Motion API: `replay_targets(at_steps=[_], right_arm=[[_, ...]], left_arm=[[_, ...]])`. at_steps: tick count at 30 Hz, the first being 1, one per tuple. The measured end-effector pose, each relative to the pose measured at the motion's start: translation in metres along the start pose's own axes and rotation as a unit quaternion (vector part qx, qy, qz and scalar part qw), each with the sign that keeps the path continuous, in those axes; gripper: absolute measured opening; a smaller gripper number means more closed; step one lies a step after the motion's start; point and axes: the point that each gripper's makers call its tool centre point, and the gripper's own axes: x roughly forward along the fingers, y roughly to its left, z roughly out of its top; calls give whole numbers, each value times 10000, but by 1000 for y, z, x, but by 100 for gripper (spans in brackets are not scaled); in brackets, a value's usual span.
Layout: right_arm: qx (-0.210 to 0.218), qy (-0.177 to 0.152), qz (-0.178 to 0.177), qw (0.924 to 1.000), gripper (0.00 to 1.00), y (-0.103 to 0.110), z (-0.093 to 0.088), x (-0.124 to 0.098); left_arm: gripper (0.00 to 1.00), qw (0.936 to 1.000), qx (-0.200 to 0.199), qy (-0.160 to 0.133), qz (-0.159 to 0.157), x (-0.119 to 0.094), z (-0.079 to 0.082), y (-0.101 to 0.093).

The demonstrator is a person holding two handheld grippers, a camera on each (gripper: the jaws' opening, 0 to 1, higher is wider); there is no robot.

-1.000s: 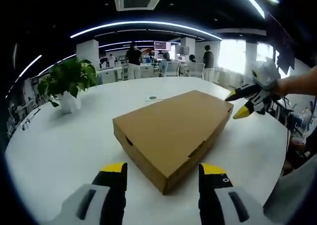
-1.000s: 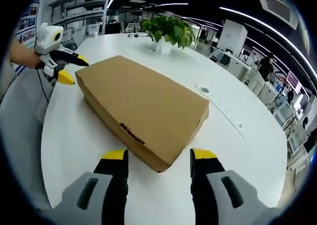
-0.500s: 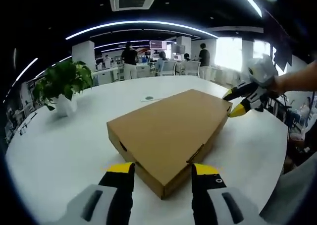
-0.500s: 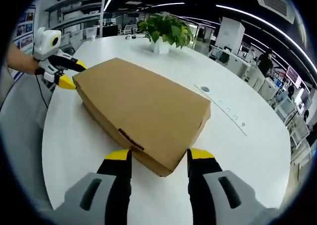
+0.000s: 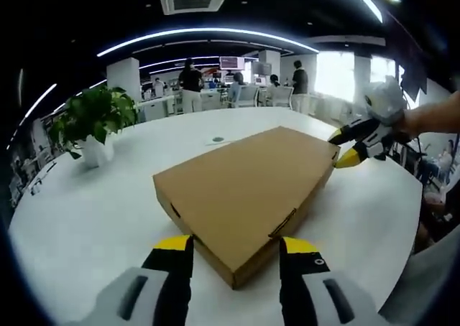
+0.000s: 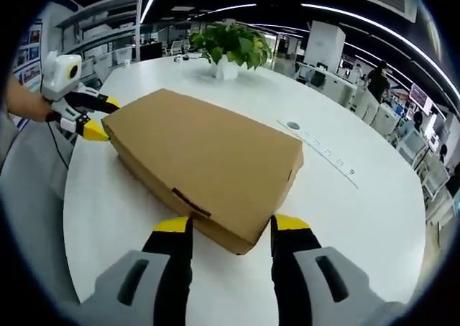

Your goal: Operate the shoe box by opening the lid, removing the specified soft item, and placing it in the target area until the item is outside and the box remains undamaged.

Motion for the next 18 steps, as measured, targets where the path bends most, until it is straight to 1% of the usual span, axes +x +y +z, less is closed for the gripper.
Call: replay_targets(at_steps=[6,18], right_arm=[[118,-118,-29,9999,39,7,2,1],[298,-91,-105,9995,37,24,7,2]], left_arm=[[47,10000,68,33,-12,-2,-1,7],[47,9994,200,175,-204,-7,-4,23]])
